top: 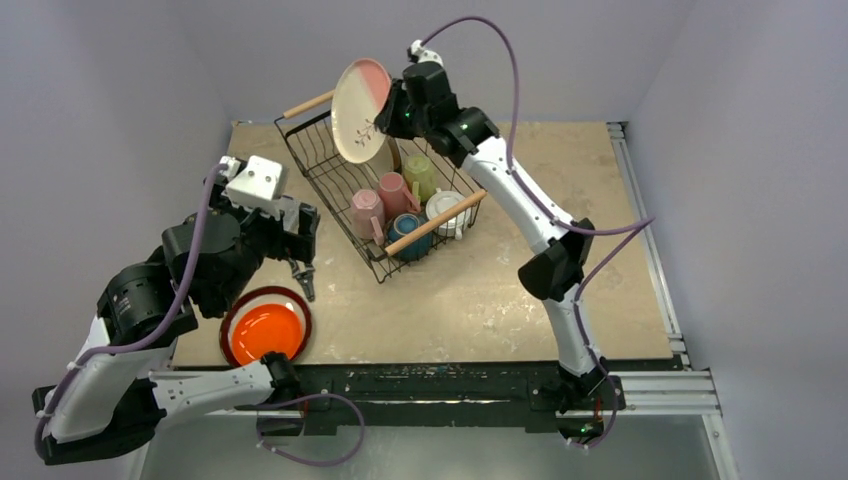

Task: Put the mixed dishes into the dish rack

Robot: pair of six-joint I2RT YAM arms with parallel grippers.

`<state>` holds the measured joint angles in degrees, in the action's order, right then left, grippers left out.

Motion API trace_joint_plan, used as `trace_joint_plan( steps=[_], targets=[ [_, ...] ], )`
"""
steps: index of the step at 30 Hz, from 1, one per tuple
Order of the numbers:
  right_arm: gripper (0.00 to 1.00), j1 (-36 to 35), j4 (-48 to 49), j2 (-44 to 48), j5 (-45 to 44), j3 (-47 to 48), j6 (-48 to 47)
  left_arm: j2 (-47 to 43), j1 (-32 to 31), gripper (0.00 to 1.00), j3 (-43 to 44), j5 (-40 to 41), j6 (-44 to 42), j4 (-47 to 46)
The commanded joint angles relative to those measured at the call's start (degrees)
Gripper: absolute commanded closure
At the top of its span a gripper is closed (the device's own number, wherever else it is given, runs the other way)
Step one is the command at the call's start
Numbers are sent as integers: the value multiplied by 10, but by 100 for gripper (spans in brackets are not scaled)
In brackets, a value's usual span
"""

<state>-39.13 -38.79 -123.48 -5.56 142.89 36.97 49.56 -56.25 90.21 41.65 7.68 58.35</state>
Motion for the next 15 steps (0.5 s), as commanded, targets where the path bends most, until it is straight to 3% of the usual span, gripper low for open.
trace_joint_plan(
  steps=[1,7,15],
  targets=[
    [100,-21,170,8,-86,37,-82,-18,2,0,-26,7,-53,-22],
    [100,-34,263,-52,-134,51,-150,-32,3,0,-44,-3,-69,-3],
    [100,-51,307,-113,-196,70,-237,-30,17,0,-53,-1,-104,-9]
  ],
)
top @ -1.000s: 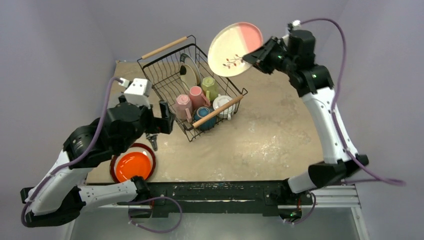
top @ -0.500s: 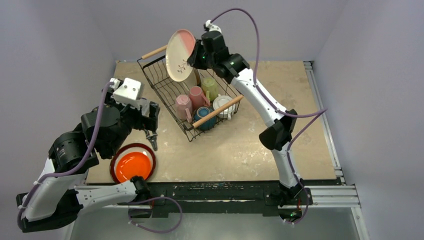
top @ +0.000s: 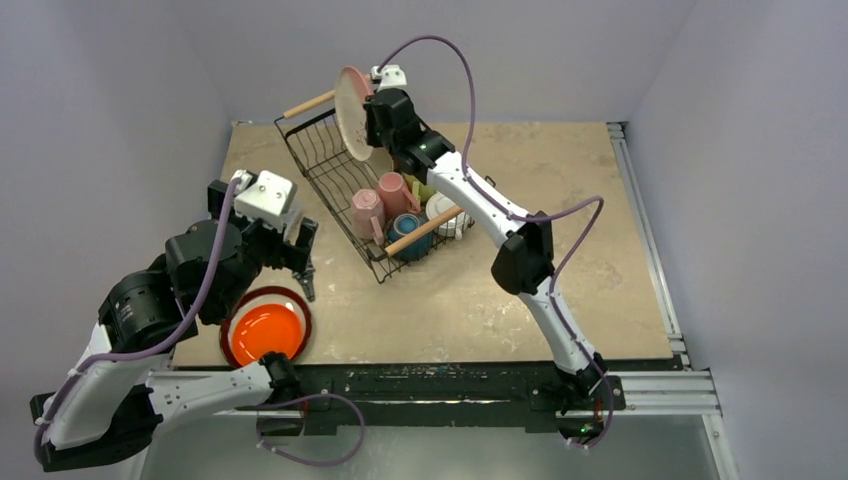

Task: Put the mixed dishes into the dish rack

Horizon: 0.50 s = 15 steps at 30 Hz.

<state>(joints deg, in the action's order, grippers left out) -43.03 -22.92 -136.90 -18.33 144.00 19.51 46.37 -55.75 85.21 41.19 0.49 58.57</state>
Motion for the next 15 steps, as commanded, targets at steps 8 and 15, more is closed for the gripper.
trace_joint_plan(
  steps=[8,15],
  targets=[
    [100,-30,168,-15,-114,57,-132,15,39,0,9,17,-24,4],
    [100,-48,189,-44,-126,49,-191,26,43,0,12,14,-11,14]
  ],
)
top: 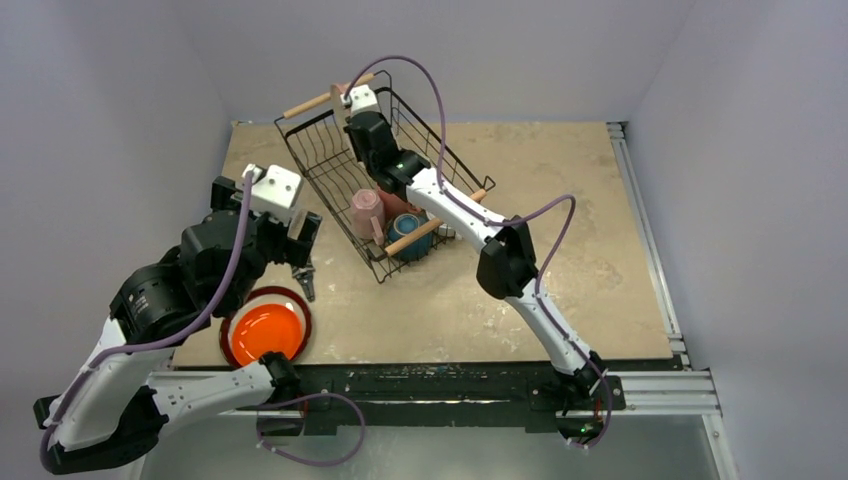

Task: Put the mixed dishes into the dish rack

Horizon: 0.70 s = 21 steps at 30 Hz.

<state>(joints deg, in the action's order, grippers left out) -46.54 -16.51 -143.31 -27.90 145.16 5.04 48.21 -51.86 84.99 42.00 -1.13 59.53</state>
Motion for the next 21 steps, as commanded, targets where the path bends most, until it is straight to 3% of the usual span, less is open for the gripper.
trace_joint_plan(
  steps=[1,7,18,21],
  targets=[
    [100,-14,125,16,-32,37,-48,10,4,0,15,6,7,6],
    [100,-13,131,0,-34,20,-67,16,5,0,23,14,27,20],
    [100,-13,108,-1,-19,-22,-23,30,8,0,35,7,18,12],
    [86,-12,100,3,-21,-34,-13,31,9,0,35,8,19,13]
  ],
)
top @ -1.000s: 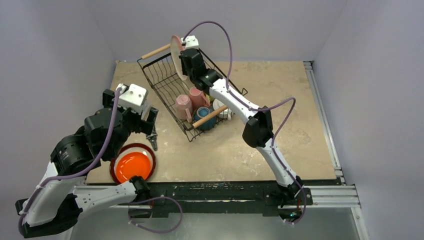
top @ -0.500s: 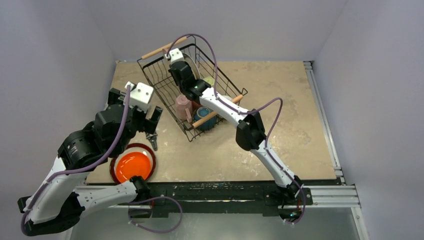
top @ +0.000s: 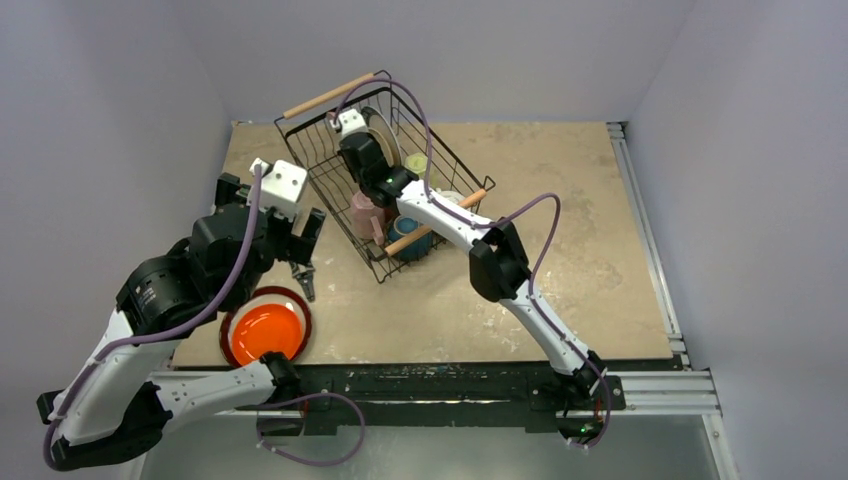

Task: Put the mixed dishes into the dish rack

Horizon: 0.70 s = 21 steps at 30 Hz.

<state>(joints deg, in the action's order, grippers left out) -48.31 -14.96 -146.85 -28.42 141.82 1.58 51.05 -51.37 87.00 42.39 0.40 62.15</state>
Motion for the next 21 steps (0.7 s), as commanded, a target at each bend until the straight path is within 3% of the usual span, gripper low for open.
trace_joint_plan(
  steps=[1,6,11,14,21],
  targets=[
    [75,6,83,39,-17,-2,23,2,5,0,16,6,4,-12],
    [48,6,68,49,-28,7,29,0,6,0,16,12,9,-5],
    [32,6,25,76,-34,32,45,4,6,0,22,11,17,-1],
    [26,6,-15,107,-22,44,66,10,7,0,23,5,32,2],
    [16,7,-117,239,27,-27,112,32,7,0,25,-9,123,18]
  ],
)
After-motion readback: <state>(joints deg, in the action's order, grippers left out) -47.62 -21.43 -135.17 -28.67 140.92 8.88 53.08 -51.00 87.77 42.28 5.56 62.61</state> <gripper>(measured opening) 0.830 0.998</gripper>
